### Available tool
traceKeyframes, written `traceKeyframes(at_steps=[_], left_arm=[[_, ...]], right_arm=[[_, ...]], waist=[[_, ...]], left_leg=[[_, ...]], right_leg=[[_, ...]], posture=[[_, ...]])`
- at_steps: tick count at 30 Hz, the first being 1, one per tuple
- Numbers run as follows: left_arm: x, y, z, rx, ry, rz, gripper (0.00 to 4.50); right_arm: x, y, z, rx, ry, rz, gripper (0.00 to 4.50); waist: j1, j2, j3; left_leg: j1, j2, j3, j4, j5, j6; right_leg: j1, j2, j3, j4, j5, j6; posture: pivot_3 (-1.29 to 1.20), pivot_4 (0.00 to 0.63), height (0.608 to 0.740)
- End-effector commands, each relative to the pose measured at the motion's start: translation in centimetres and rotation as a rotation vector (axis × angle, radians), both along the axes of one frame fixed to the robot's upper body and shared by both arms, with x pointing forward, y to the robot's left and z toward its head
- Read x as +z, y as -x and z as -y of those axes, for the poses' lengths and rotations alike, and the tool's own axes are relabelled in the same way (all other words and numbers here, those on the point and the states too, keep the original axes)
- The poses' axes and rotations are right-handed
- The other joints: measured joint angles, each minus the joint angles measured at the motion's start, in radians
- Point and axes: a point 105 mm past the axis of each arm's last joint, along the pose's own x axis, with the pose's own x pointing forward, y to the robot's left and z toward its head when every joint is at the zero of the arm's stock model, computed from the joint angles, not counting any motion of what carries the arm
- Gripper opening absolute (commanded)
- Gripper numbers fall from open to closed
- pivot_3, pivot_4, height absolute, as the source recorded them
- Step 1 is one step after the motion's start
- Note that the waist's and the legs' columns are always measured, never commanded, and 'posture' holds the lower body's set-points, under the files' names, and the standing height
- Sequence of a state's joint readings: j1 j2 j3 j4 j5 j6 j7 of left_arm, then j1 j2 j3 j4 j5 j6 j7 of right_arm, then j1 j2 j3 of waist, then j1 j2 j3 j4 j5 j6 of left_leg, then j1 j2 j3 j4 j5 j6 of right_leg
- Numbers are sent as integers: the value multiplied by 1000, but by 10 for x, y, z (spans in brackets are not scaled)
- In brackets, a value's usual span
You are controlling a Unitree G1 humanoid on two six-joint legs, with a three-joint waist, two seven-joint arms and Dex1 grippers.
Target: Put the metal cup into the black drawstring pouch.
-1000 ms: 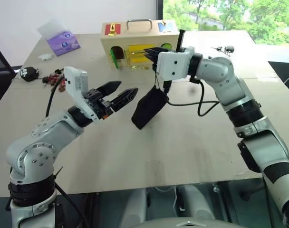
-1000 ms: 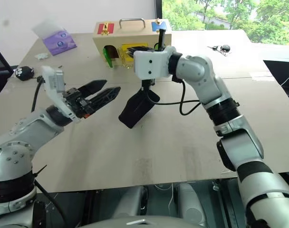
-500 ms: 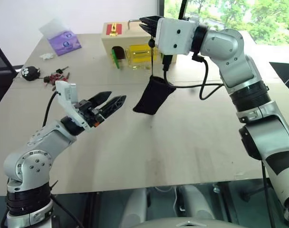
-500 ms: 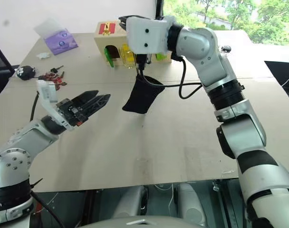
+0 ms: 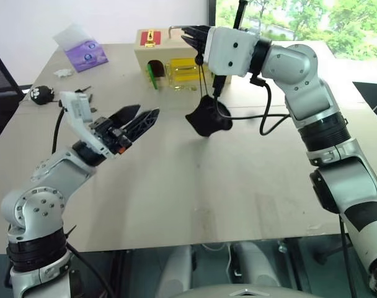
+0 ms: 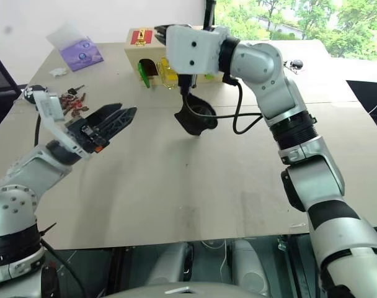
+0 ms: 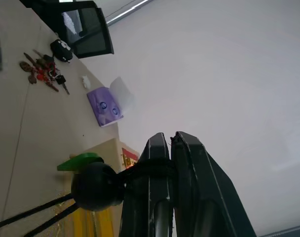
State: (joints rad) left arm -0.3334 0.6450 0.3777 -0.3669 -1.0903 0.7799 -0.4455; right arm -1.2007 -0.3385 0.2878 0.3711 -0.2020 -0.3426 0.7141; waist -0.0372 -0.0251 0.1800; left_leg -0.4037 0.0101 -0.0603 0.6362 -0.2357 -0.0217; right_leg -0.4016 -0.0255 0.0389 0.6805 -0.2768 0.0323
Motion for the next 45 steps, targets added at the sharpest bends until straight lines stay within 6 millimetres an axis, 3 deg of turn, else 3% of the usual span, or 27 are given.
traceKeyframes(at_steps=[1,7,14,17,23,25,34,37,40,45], left_arm=[[29,6,26,-82,-68,138,4453],[52,1,48,-152,-87,231,4453],[50,-1,57,-209,-78,226,4453],[46,-3,59,-215,-88,221,3563],[40,-5,60,-221,-100,211,854],[38,-6,62,-224,-100,209,191],[35,-6,66,-246,-67,196,192],[24,-9,62,-229,-80,168,191],[-5,-15,51,-177,-155,111,191],[-52,-29,25,-34,-276,-5,191]], right_arm=[[3,15,-7,48,40,60,0],[-9,22,-11,77,112,69,0],[-8,27,-15,92,116,71,0],[-7,29,-15,96,109,69,0],[-5,32,-17,100,99,63,0],[-5,34,-18,105,96,59,0],[-3,34,-17,98,83,45,0],[5,25,-9,48,18,16,0],[27,5,15,-67,-129,-47,0],[52,-37,87,-340,-347,-115,0]], waist=[[-1,0,0],[-7,0,0],[-5,0,0],[-4,0,0],[-4,0,0],[-4,0,0],[-4,0,0],[-4,0,0],[-6,0,0],[6,1,0]], left_leg=[[0,0,0,0,0,0],[0,0,1,0,0,0],[0,0,1,0,0,0],[0,0,0,0,0,0],[0,0,0,0,0,0],[0,0,0,0,0,0],[0,0,0,0,0,0],[0,0,0,0,0,0],[0,0,1,0,0,0],[0,0,0,1,0,0]], right_leg=[[0,0,0,0,0,0],[0,2,1,0,0,0],[0,5,1,0,0,0],[0,5,1,0,0,0],[0,5,1,0,0,0],[0,5,1,0,0,0],[0,5,1,0,0,0],[0,5,1,0,0,0],[0,5,1,0,0,0],[0,5,1,0,0,0]], posture=[[0,150,740],[0,150,740],[0,150,740],[0,150,740],[0,150,740],[0,150,740],[0,150,740],[0,150,740],[0,150,740],[0,150,740]])
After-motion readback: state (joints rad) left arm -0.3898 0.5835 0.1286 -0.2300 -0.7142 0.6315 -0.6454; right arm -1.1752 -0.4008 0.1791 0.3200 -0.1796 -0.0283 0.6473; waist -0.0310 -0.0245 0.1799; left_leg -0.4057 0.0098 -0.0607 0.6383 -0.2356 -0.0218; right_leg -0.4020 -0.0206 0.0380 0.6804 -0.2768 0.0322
